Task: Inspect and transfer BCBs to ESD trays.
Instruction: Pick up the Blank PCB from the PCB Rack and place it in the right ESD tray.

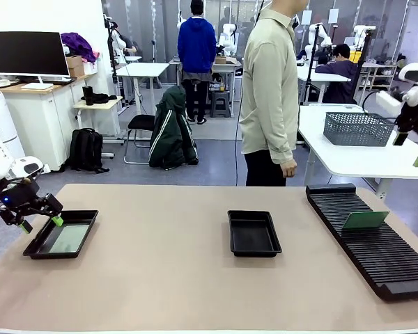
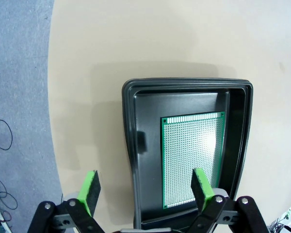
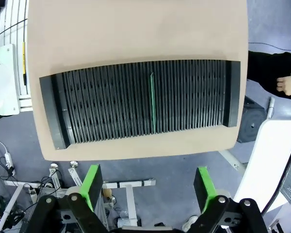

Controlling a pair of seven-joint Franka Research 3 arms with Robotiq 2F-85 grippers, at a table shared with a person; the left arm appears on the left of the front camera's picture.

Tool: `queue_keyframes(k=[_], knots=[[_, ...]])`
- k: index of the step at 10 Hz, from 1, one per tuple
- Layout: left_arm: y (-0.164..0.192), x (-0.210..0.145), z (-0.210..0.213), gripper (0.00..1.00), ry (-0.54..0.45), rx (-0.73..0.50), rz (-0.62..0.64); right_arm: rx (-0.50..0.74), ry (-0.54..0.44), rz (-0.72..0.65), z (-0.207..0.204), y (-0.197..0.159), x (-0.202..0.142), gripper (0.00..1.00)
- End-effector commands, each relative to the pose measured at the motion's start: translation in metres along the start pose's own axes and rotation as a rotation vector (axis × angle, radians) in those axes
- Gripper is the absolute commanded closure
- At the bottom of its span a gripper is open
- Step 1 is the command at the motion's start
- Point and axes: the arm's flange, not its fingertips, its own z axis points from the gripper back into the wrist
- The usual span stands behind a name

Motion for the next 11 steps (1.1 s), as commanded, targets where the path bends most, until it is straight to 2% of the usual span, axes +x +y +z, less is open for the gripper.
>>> queue_keyframes(k=[1,11], knots=[[0.001,-0.001,0.000,0.00,-0.002,0.000,0.002,-0.018,-0.039,0.031,-0.027,0.001,-0.001,0.00],[0.001,-0.001,0.000,0.00,-0.002,0.000,0.002,-0.101,-0.058,0.079,-0.146,0.006,0.005,0.00]])
